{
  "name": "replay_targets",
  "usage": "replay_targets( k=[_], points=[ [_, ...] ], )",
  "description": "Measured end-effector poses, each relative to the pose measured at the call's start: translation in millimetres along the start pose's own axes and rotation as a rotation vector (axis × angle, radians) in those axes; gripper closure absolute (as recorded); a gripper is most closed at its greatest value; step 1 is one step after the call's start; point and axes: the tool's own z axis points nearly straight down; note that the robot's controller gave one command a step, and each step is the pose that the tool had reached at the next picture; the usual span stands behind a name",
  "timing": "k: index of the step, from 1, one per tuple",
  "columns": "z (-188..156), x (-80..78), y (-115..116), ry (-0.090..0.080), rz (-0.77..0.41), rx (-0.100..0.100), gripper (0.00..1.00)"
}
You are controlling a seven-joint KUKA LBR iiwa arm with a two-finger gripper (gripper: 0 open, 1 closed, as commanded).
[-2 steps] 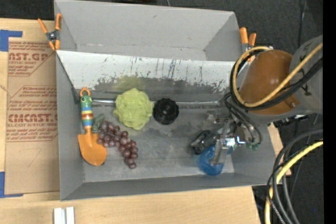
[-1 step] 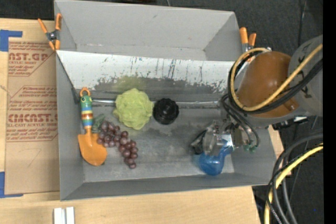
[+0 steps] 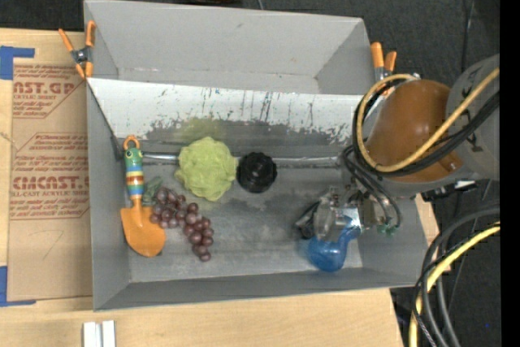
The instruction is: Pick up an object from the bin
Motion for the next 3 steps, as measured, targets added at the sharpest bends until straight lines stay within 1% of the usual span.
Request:
replay_targets(
  k=[1,2,3],
  points=[
    [33,3.1,-26,0.0,-0.368,-0.001,0.0],
    [32,2.9,-25,-0.001,-0.369,-0.001,0.0],
    [62,-2.3,-85,-0.013,-0.82,-0.01,0.0]
  ],
)
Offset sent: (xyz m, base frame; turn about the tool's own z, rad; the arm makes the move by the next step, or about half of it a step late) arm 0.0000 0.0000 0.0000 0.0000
